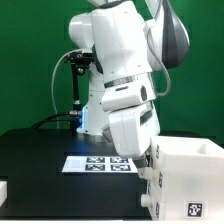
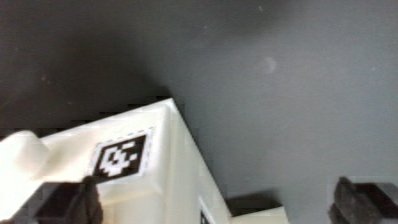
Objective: Assemble drawer
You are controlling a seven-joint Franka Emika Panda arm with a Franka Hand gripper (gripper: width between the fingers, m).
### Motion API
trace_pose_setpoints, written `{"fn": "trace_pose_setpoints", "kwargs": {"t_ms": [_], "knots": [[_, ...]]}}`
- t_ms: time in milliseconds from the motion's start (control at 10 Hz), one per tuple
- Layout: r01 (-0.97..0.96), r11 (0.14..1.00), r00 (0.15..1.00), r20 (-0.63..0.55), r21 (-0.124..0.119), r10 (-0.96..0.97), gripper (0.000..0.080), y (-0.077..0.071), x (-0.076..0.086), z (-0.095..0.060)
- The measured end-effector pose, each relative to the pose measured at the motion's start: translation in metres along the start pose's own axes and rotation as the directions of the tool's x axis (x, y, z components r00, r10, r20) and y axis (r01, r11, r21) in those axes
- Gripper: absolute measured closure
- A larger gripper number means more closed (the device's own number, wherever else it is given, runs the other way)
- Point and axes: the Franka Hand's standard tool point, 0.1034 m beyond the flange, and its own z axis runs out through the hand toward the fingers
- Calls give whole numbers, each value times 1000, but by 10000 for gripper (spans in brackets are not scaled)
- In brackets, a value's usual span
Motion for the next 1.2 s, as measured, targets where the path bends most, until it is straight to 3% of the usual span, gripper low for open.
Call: {"fn": "trace_pose_setpoints", "kwargs": {"t_ms": [200, 300, 700, 1200], "knots": [[-6, 1000, 1000, 6, 0, 6, 151, 5, -15, -2], [-14, 1000, 1000, 10, 10, 14, 151, 8, -24, -4], [-54, 998, 998, 18, -12, 55, 151, 20, -45, -16], [-56, 998, 998, 16, -5, 56, 151, 18, -45, -13]]}}
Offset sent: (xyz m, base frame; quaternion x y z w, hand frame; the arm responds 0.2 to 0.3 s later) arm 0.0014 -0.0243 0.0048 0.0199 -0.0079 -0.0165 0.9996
